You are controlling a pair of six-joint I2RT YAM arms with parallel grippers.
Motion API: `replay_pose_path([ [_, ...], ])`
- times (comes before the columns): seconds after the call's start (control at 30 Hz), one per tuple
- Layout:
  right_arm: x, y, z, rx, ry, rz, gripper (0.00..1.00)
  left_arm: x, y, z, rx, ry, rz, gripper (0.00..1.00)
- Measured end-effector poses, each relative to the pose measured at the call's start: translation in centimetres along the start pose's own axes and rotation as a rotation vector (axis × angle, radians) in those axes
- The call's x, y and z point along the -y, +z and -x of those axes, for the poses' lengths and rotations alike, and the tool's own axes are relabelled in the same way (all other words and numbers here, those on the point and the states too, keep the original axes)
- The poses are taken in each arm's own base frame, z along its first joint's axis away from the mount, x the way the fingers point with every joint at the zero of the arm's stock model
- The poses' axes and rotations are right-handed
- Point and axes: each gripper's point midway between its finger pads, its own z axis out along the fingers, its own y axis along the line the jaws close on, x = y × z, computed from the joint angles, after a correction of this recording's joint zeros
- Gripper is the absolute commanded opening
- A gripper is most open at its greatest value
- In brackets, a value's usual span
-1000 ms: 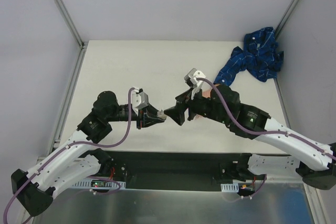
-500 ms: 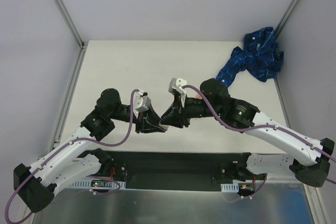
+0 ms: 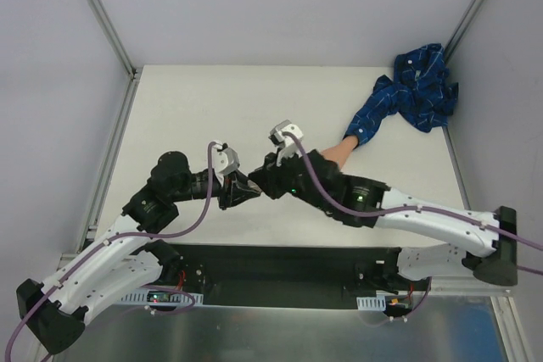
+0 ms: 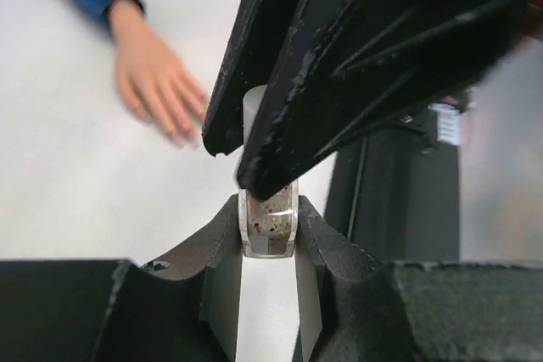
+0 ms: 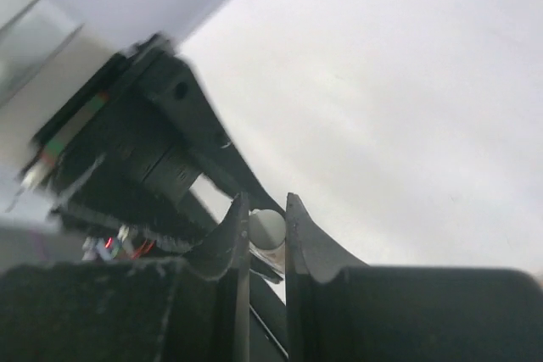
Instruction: Paint the nails
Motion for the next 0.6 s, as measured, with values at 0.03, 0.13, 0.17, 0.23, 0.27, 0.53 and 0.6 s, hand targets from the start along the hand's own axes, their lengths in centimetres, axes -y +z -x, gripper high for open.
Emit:
replay_pose_path([
  [0.03,0.4,0.6,-0.2,0.0,0.027,-0.087,0.0,-0.7,-0.1,-0.5,-0.013,-0.005,0.043,0.0],
  [0.13,1.4,2.9,-0.5,0.015,0.084,-0.356,0.01,-3.0,-0.6,-2.0,-0.064,-0.023,0.176,0.0],
  [0.17,1.7,3.6,-0.7,0.022,0.089,-0.418,0.05,-3.8,-0.8,-2.5,-0.082,-0.027,0.218,0.0],
  [0.23,2.0,4.3,-1.1,0.03,0.086,-0.493,0.16,-4.5,-1.2,-3.2,-0.109,-0.03,0.262,0.0],
  [0.27,2.2,4.4,-1.3,0.034,0.087,-0.516,0.2,-4.7,-1.2,-3.4,-0.115,-0.029,0.274,0.0],
  [0.53,2.1,1.3,-0.8,-0.003,0.03,-0.499,0.66,-5.1,-0.9,-1.2,-0.044,0.032,0.278,0.0],
  [0.6,2.2,-0.2,-0.3,-0.017,0.01,-0.463,0.77,-4.8,-0.7,-0.6,-0.028,0.042,0.257,0.0],
])
